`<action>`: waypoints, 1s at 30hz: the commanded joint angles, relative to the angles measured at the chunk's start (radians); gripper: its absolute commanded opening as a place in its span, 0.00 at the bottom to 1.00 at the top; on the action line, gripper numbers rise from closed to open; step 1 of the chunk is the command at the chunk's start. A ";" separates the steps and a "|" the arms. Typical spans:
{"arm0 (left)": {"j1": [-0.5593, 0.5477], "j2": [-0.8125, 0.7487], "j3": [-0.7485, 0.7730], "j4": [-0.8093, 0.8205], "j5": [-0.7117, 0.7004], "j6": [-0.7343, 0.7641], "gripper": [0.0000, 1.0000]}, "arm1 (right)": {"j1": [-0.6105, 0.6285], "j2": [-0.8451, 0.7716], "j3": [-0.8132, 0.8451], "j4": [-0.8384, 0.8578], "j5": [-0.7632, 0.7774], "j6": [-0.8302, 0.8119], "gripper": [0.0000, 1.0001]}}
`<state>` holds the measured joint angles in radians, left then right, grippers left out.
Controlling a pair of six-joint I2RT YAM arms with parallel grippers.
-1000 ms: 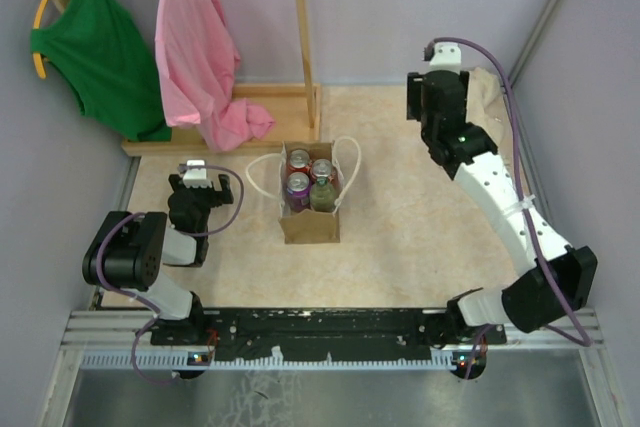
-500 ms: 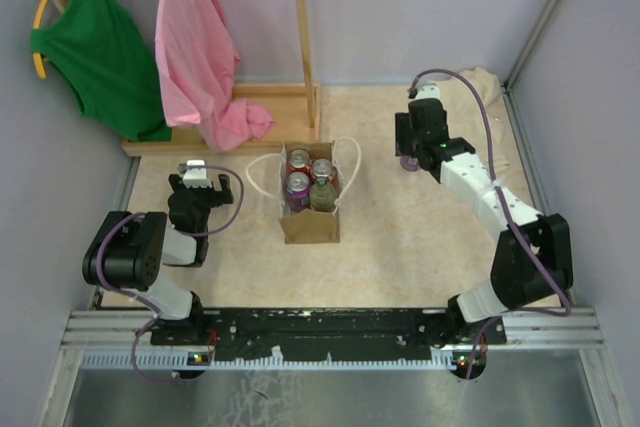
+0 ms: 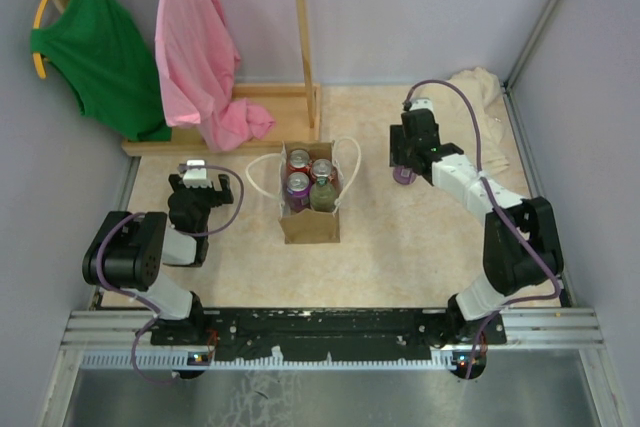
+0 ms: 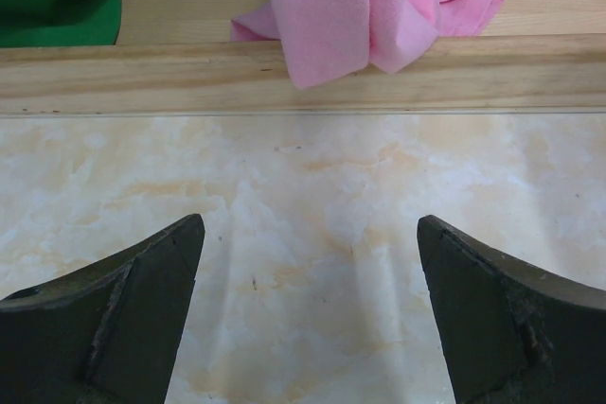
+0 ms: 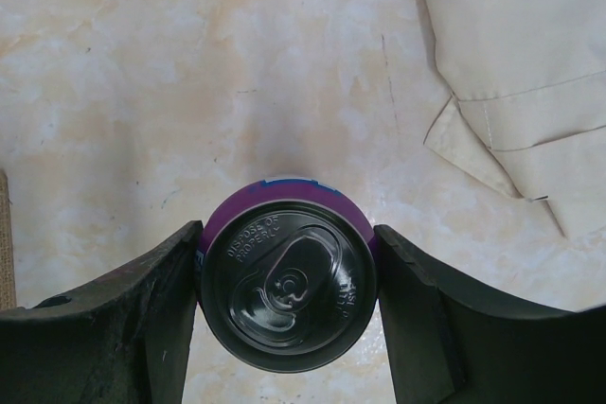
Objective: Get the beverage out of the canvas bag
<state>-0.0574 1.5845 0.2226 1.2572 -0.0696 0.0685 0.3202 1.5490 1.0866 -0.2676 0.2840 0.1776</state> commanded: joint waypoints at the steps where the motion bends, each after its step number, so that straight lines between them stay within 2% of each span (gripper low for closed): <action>1: -0.006 0.011 0.018 0.027 -0.005 0.003 1.00 | 0.002 0.003 0.009 0.120 0.006 0.023 0.00; 8: -0.006 0.011 0.018 0.027 -0.005 0.003 1.00 | 0.002 0.015 -0.032 0.154 0.012 0.027 0.00; 12: -0.007 0.011 0.018 0.027 -0.005 0.003 1.00 | 0.002 -0.004 -0.102 0.239 0.025 0.022 0.00; 14: -0.007 0.011 0.018 0.029 -0.006 0.004 1.00 | 0.002 -0.012 -0.128 0.266 0.028 0.023 0.04; 16: -0.006 0.011 0.018 0.028 -0.006 0.003 1.00 | 0.001 -0.013 -0.140 0.272 0.029 0.025 0.21; 18: -0.007 0.011 0.018 0.028 -0.005 0.003 1.00 | 0.001 -0.015 -0.144 0.265 0.039 0.027 0.44; 21: -0.006 0.011 0.018 0.028 -0.005 0.003 1.00 | 0.002 -0.022 -0.145 0.249 0.051 0.038 0.66; 23: -0.006 0.011 0.018 0.027 -0.005 0.004 1.00 | 0.001 -0.032 -0.144 0.244 0.047 0.041 0.75; 24: -0.007 0.011 0.018 0.028 -0.006 0.004 1.00 | 0.002 -0.035 -0.142 0.240 0.047 0.044 0.88; 26: -0.006 0.011 0.018 0.028 -0.006 0.003 1.00 | 0.002 -0.045 -0.137 0.232 0.044 0.045 0.95; 30: -0.007 0.010 0.018 0.028 -0.005 0.003 1.00 | 0.003 -0.077 -0.115 0.208 0.062 0.045 0.98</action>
<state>-0.0574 1.5848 0.2279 1.2572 -0.0700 0.0685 0.3202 1.5562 0.9421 -0.0734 0.3096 0.2115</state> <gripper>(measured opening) 0.998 0.977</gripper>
